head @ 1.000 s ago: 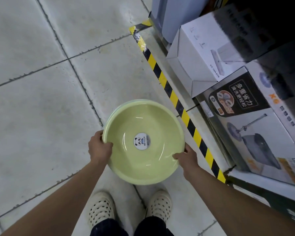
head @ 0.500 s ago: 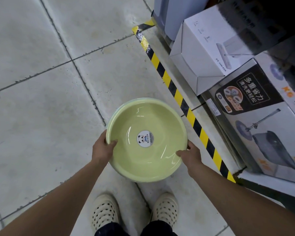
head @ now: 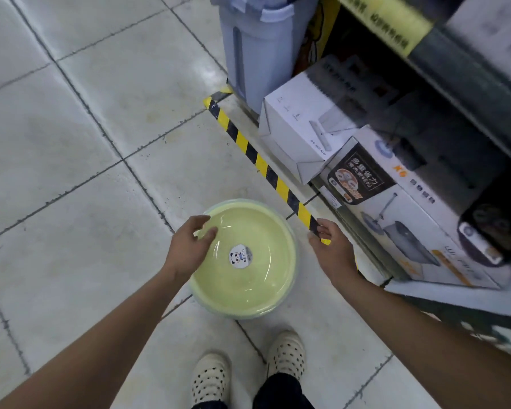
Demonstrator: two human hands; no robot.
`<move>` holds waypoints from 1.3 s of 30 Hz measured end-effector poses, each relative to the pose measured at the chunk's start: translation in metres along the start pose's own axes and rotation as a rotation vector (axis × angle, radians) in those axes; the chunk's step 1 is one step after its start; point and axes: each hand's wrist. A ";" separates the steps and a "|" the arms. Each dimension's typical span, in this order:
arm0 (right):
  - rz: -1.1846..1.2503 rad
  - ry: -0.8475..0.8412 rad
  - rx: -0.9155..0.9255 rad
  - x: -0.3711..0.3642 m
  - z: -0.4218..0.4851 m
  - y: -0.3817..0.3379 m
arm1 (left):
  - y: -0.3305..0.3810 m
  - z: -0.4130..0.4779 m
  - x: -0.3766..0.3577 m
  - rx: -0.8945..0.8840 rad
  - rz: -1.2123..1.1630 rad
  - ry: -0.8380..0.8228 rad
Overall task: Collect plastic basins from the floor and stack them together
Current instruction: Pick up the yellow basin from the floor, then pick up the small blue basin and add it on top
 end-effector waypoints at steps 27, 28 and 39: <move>0.332 0.768 -0.494 0.347 -0.438 0.164 | 0.168 -0.381 -0.242 -0.398 0.511 -0.866; 0.348 0.784 -0.513 0.352 -0.460 0.178 | 0.165 -0.400 -0.256 -0.407 0.519 -0.895; 0.470 0.854 -0.686 0.407 -0.652 0.321 | 0.106 -0.603 -0.377 -0.383 0.576 -1.058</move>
Point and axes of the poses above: each hand's wrist, its own z-axis towards the middle knuckle, its own x-axis out of the back of the hand, y = z × x, and after that the axes turned 5 degrees about z, right-handed
